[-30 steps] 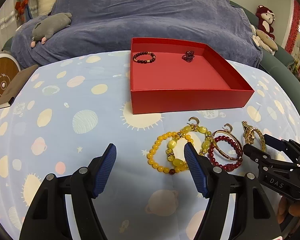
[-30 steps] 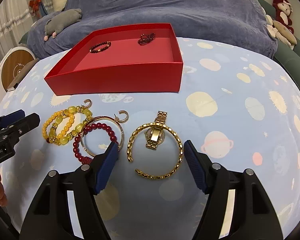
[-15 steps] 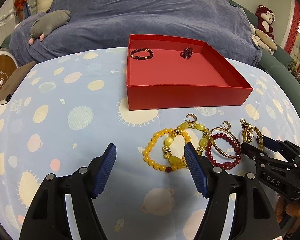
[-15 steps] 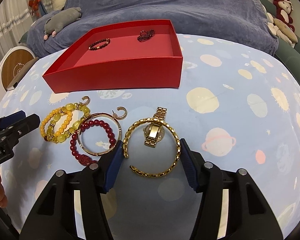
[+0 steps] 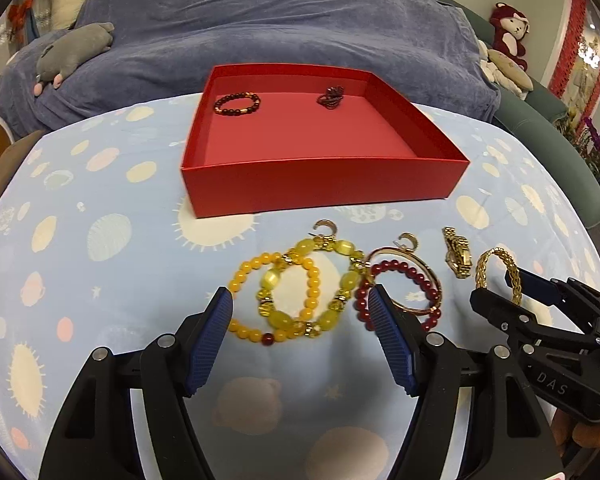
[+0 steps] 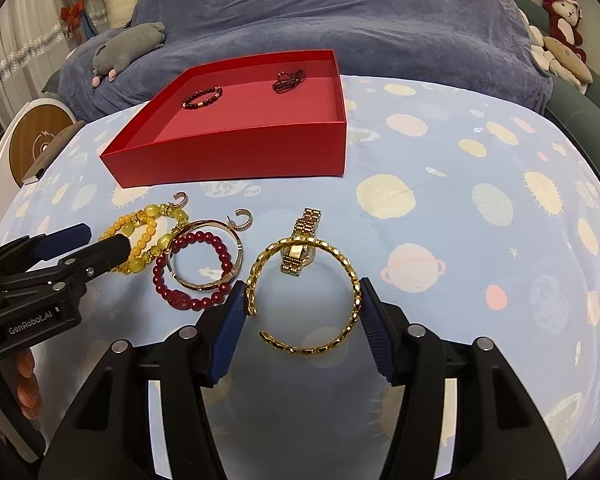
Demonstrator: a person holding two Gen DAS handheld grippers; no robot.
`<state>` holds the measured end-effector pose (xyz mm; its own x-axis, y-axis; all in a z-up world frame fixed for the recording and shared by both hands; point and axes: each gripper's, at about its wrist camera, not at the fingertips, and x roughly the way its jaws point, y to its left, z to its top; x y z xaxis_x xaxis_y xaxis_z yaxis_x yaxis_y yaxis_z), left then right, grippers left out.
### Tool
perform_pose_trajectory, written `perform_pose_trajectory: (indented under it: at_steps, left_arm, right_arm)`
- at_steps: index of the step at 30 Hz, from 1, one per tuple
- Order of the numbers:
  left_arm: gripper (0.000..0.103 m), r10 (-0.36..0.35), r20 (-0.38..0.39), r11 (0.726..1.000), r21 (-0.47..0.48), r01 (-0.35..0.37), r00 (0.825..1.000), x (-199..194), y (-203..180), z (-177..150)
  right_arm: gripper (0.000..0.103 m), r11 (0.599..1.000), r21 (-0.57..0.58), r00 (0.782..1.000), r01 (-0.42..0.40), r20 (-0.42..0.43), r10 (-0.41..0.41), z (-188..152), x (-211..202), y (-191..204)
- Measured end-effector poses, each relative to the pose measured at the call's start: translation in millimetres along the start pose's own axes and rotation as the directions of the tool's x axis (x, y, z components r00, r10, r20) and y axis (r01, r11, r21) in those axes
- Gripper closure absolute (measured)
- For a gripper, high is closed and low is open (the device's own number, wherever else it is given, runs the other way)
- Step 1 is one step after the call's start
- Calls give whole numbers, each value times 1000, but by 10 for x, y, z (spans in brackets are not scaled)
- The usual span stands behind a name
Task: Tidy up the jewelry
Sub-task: 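Grasp the thin gold bangle with the left tool while the right tool grasps the twisted gold bangle, then carry both gold bangles into the red box and open both tools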
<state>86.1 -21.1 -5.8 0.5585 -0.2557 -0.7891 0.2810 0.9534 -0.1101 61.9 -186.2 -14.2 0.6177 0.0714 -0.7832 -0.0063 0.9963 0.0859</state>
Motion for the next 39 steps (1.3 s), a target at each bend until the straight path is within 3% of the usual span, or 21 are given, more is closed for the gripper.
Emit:
perform_pose_trajectory:
  at_steps: [8, 18, 20, 21, 29, 39]
  left_arm:
    - [36, -46, -20, 998, 33, 47, 999, 115, -373, 6]
    - [36, -22, -11, 994, 108, 23, 1000, 343, -698, 13]
    - [38, -6, -8, 993, 121, 7, 1000, 393, -717, 13]
    - [45, 0, -9, 992, 123, 2, 1000, 417, -719, 12]
    - [46, -18, 3, 993, 119, 17, 1000, 371, -678, 4]
    - [46, -61, 60, 996, 75, 57, 996, -23, -529, 205]
  right_arm:
    - [50, 999, 40, 1000, 14, 5, -14, -30, -154, -210]
    - [50, 998, 57, 1000, 12, 3, -12, -48, -198, -347]
    - [50, 998, 63, 1000, 9, 0, -9, -55, -194, -368]
    - [50, 998, 62, 1000, 9, -1, -9, -57, -193, -367]
    - [50, 998, 61, 1000, 6, 4, -6, -47, -209, -363]
    - [50, 998, 60, 999, -23, 46, 20, 158, -279, -222]
